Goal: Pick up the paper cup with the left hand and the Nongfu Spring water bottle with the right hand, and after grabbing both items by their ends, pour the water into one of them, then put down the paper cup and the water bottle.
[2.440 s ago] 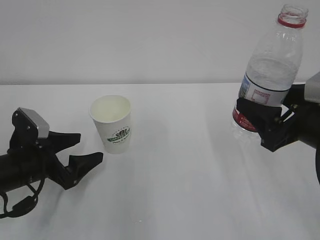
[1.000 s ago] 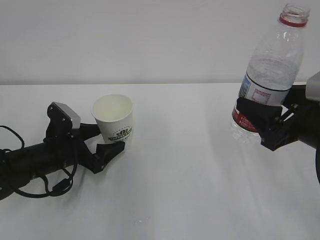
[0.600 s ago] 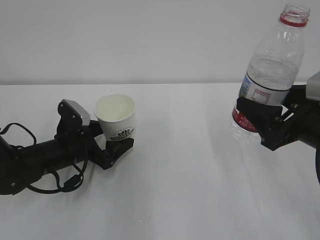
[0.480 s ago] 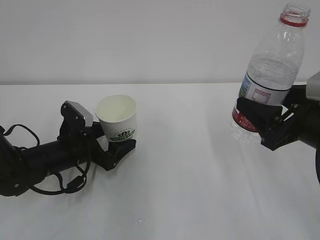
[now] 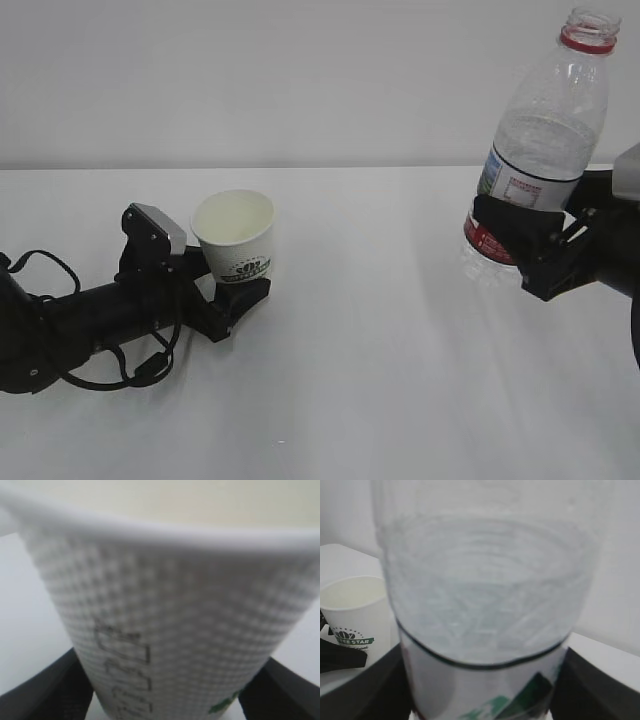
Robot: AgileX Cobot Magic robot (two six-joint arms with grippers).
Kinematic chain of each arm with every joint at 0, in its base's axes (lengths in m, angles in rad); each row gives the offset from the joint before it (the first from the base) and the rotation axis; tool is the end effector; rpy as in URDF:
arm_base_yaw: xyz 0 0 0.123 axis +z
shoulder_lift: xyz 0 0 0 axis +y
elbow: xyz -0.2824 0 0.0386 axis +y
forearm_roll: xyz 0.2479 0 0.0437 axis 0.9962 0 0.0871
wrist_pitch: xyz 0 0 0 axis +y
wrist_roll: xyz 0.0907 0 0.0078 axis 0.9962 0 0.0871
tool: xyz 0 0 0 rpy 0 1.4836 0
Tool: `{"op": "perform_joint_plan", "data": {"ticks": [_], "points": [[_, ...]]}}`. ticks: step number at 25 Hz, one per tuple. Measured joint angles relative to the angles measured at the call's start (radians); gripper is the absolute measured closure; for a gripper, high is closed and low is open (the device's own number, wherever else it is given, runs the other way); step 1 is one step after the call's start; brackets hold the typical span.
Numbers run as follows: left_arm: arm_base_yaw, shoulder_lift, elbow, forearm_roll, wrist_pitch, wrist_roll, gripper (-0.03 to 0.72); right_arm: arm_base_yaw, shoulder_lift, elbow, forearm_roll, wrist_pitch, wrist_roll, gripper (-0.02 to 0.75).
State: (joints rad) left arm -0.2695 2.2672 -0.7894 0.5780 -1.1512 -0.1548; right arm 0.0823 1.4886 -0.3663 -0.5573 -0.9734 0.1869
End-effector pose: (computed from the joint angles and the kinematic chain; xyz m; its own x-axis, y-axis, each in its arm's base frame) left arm 0.3276 -0.1376 0.0480 -0.2195 0.1548 -0.9632 0.7158 0.6964 -0.0512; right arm 0.2391 0.0596 0.1916 -0.0619 -0.1402 -0.9882 -0.5206 0.8493 -0.0879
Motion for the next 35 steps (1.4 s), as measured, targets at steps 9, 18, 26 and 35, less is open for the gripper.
{"op": "perform_joint_plan", "data": {"ticks": [9, 18, 26, 35], "points": [[0.0, -0.017, 0.006, 0.0, 0.0, -0.018, 0.08, 0.0, 0.0, 0.0, 0.0, 0.002, 0.004, 0.2], [0.0, -0.109, 0.098, 0.0, 0.0, -0.019, 0.081, 0.0, 0.0, 0.0, 0.0, 0.004, 0.004, 0.2], [0.0, -0.173, 0.208, 0.039, 0.0, -0.019, 0.084, 0.0, 0.0, 0.0, 0.0, 0.02, 0.004, 0.203], [0.0, -0.3, 0.293, 0.104, 0.0, -0.057, 0.085, 0.0, 0.0, 0.0, -0.009, 0.075, 0.004, 0.211]]}}
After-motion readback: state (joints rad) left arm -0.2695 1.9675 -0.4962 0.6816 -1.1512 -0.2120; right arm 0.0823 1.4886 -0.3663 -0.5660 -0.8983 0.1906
